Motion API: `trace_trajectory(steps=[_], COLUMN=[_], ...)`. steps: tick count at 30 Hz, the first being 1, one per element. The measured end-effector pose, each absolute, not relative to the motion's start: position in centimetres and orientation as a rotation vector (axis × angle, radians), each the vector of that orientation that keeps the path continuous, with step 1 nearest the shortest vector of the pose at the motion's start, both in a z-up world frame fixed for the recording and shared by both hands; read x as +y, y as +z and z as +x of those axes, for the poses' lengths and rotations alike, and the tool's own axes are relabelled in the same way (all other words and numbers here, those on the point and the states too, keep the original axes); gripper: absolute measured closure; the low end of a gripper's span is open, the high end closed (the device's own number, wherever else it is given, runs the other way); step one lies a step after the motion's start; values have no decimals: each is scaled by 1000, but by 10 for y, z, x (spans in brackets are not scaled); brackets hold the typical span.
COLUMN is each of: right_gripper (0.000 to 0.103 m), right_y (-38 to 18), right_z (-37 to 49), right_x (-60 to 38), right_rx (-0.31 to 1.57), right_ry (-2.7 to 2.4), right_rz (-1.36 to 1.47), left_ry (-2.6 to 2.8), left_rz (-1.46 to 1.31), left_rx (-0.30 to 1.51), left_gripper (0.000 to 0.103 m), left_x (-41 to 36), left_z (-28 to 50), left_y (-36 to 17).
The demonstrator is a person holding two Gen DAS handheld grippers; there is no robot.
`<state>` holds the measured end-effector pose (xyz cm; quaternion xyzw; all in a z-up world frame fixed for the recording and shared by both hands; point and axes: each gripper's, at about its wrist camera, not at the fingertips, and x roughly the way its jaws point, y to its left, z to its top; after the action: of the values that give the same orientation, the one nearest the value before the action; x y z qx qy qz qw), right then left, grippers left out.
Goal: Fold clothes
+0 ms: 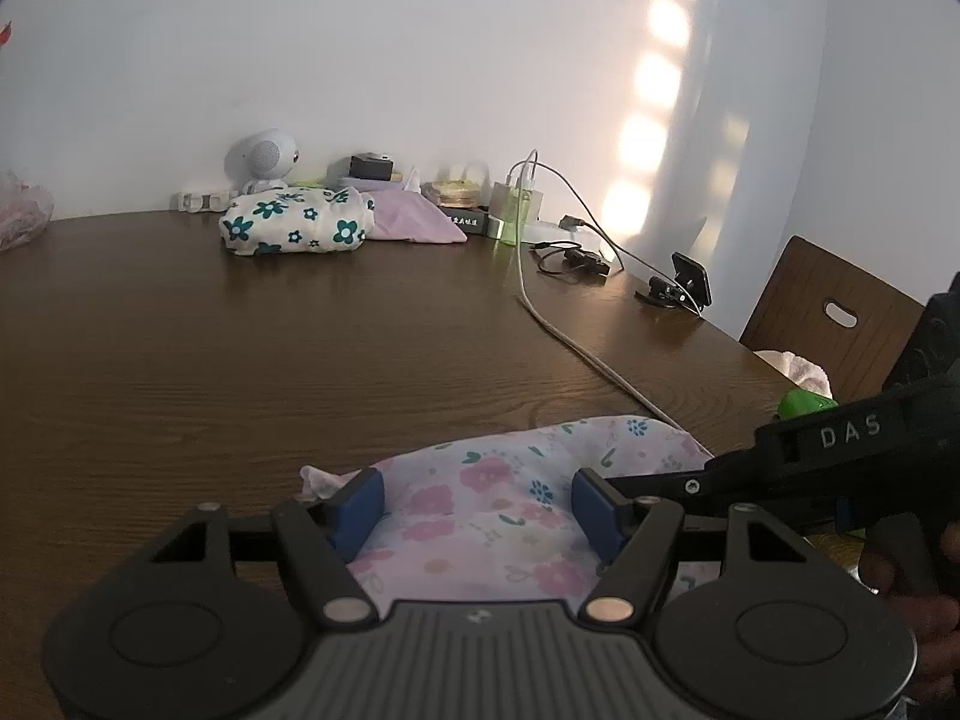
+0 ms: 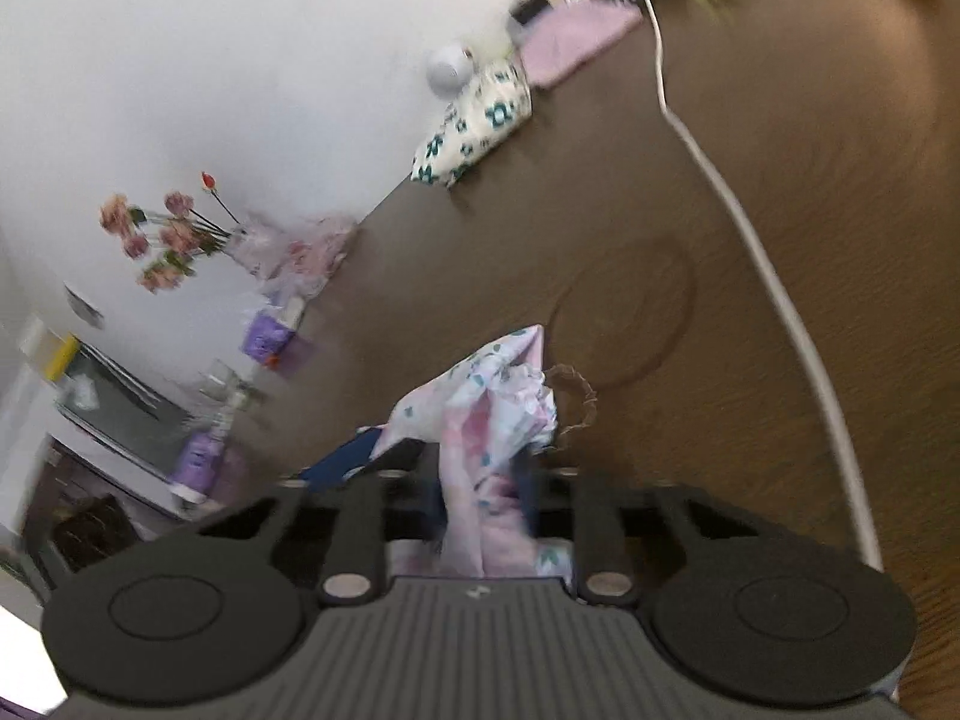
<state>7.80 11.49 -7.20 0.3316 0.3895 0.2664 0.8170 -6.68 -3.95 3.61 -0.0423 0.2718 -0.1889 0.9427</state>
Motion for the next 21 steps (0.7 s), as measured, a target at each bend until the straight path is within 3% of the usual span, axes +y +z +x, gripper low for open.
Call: trace_trajectory(steps=[2,5,6,11,12,14,15,16,19,20,21], right_gripper=[82,45,40,44,60,82,90,92,87,77,54], right_y=[-70,-53,-44,-27,-32,-45,-52,-60,-58,-54,-47], right_z=[70,31,16,-33,-32,-28,-27,-25,-34,-39,-45], right_x=[80,-23,-51,-122,-121,-120,-123,-126,-145,-151,-155], right_rx=[829,795,774,727,743,781,797,813,794,779,753], right_ry=[563,519,511,519,520,508,516,529,535,527,516], right_rz=[720,654,620,514,529,562,595,636,663,649,624], left_ry=[-390,-390,-391,-392,-393,-393,-394,-394,-393,-393,-392], left_rz=[-90,-95,-95,-97,-96,-93,-91,-90,-105,-109,-114], left_rx=[553,553,553,553,554,557,559,560,546,541,537], left_gripper=[34,33,33,33,33,32,32,32,31,31,31], left_x=[-39,-38,-38,-38,-38,-38,-39,-38,-32,-30,-28], left_z=[-67,-67,-67,-68,-67,-67,-67,-67,-70,-71,-72], left_y=[36,36,36,36,36,36,36,36,40,42,43])
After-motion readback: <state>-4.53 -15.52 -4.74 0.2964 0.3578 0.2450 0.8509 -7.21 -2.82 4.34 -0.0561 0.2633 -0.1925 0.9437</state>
